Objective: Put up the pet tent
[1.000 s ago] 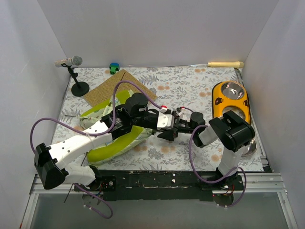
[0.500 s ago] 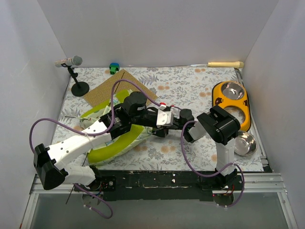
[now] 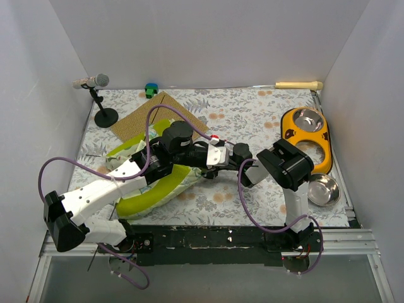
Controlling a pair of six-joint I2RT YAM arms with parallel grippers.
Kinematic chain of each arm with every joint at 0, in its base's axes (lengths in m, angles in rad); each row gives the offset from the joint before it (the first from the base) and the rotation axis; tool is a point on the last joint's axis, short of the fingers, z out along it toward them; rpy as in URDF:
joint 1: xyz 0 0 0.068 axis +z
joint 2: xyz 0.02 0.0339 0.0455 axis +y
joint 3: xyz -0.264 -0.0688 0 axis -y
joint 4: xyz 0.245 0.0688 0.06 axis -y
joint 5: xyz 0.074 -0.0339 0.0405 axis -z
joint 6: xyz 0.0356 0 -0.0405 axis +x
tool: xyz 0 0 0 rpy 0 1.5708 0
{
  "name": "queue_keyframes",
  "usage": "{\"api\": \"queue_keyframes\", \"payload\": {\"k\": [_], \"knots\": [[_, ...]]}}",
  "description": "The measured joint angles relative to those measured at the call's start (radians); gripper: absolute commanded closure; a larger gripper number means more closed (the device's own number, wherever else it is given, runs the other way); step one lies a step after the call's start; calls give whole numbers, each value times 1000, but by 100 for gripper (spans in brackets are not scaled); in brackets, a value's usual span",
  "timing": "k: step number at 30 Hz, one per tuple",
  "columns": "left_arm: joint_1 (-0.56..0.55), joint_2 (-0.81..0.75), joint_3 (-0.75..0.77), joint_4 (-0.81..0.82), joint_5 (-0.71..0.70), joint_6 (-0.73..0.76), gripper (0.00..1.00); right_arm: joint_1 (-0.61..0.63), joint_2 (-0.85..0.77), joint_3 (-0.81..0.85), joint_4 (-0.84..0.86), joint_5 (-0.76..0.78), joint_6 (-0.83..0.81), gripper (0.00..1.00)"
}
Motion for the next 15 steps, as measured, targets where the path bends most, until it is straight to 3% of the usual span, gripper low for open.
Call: {"api": "queue_keyframes", "payload": {"k": [4, 15], "knots": [[0, 0, 0, 0, 0, 1, 100, 13, -3, 1, 0, 5, 10, 98], [24, -4, 32, -201, -35, 38, 100, -74, -183, -73, -2, -72, -25, 99]]}}
